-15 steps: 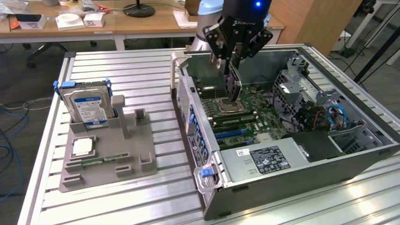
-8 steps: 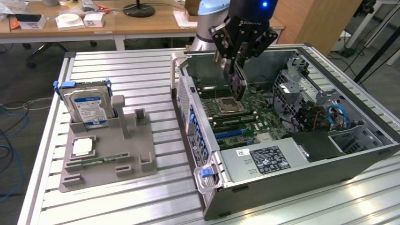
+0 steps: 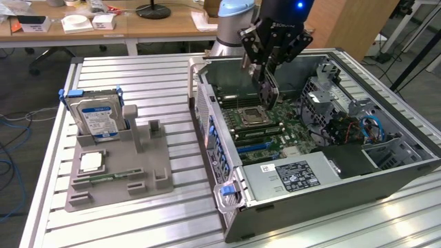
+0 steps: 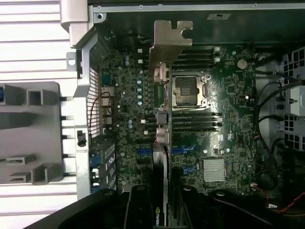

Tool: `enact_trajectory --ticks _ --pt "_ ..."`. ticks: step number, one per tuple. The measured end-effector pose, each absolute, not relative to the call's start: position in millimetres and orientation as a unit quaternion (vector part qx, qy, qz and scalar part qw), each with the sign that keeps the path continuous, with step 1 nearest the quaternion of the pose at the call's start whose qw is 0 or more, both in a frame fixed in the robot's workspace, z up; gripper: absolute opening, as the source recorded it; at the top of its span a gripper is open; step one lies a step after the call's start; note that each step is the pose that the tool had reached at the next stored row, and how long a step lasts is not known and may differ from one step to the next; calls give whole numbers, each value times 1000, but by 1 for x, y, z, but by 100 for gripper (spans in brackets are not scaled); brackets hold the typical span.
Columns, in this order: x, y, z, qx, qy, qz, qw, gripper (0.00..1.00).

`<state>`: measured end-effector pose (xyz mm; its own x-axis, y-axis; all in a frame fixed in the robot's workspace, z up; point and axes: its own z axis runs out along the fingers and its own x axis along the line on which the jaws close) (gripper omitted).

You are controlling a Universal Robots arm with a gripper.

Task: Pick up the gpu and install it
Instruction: 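Pick up the gpu and move the gpu toward the slot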

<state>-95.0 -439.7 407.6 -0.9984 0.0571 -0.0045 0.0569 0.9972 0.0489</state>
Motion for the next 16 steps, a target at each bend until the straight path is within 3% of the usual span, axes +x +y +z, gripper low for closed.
enact_trajectory --ticks 16 --pt "-69 -440 408 28 999 25 3 26"
